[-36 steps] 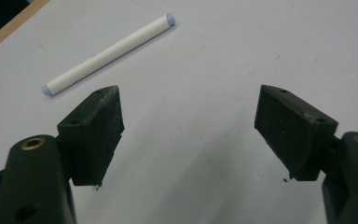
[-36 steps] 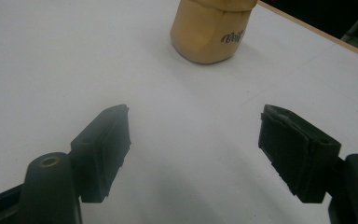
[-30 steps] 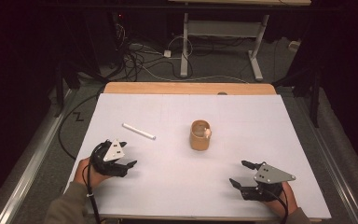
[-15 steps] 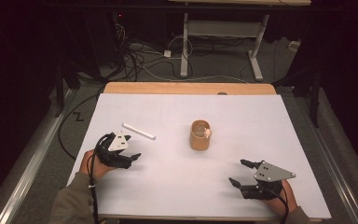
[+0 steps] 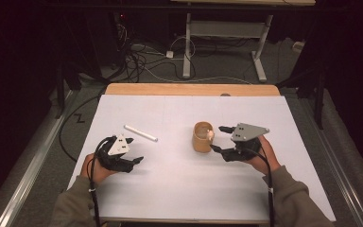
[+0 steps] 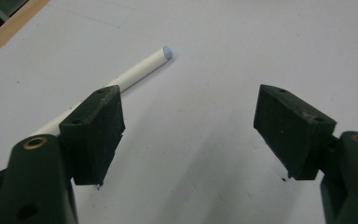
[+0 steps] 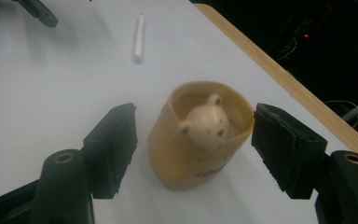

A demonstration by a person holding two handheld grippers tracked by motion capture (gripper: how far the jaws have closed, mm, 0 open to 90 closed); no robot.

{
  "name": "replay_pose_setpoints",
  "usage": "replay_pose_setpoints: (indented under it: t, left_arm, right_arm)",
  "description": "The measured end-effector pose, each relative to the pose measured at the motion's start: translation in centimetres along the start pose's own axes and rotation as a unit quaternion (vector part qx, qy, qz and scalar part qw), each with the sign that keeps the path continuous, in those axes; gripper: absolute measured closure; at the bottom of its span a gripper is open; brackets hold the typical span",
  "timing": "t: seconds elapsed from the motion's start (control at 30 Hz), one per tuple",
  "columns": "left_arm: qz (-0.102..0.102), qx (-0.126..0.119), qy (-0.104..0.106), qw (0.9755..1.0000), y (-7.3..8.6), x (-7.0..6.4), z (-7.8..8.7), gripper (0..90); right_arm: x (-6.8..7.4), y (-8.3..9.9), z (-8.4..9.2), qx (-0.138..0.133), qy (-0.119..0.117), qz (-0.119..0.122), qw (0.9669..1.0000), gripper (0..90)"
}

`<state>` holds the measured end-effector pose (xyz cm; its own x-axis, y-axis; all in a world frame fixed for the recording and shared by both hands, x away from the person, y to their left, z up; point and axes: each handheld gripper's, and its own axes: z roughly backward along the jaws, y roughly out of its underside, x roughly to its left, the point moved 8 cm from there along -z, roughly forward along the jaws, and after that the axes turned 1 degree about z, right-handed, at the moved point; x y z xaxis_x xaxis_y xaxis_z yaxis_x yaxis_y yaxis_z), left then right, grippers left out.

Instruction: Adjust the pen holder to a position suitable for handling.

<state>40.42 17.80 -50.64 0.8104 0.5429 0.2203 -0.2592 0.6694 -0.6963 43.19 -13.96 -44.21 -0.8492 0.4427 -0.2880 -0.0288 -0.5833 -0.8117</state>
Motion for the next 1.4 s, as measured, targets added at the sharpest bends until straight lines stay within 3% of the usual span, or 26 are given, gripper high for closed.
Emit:
replay_pose_setpoints:
  t: [0.1,0.13,0.3,0.33,0.4,0.53,0.83,1.03,1.13,1.27,1.4]
  left_arm:
    - [-0.004,0.000,0.003,1.0000,0.1,-0.3,0.0,23.1]
    - [-0.007,0.002,0.004,1.0000,0.1,-0.4,0.0,23.1]
    - [-0.010,0.003,0.006,0.9999,0.0,-0.7,-0.1,23.1]
    - [-0.012,0.003,0.006,0.9999,0.0,-0.8,-0.1,23.1]
    - [-0.013,0.002,0.008,0.9999,-0.1,-0.9,-0.1,23.0]
    - [-0.013,0.001,0.009,0.9999,-0.1,-0.9,-0.2,23.0]
    - [-0.013,0.004,0.007,0.9999,0.0,-0.9,-0.4,23.0]
    - [-0.010,0.004,0.003,0.9999,0.1,-0.7,-0.5,23.2]
    - [-0.013,0.008,-0.004,0.9999,0.1,-0.4,-0.6,23.2]
    - [-0.022,0.017,-0.013,0.9995,0.1,-0.2,-0.6,23.2]
    - [-0.038,0.035,-0.023,0.9984,-0.2,0.2,-0.5,23.2]
  right_arm:
    - [-0.4,-0.2,-0.7,0.015,-0.013,0.017,0.9997,33.4]
    - [-0.7,-0.2,-1.2,0.018,-0.030,0.029,0.9990,36.1]
    - [-1.3,0.3,-2.3,0.035,-0.060,0.025,0.9973,39.8]
    - [-1.2,0.6,-2.8,0.041,-0.078,0.031,0.9956,42.8]
    - [-1.1,0.8,-3.3,0.047,-0.083,0.034,0.9949,45.9]
    - [-1.2,0.9,-3.9,0.045,-0.071,0.028,0.9961,55.6]
    - [-0.9,0.8,-4.0,0.027,-0.056,0.011,0.9980,56.7]
    - [-0.2,0.7,-3.8,0.026,-0.017,-0.016,0.9994,56.6]
    - [0.6,0.5,-3.6,0.029,0.020,-0.042,0.9985,56.6]
    - [2.0,0.2,-3.2,0.029,0.039,-0.073,0.9962,56.6]
    - [3.4,-0.1,-2.8,0.032,0.054,-0.083,0.9946,56.4]
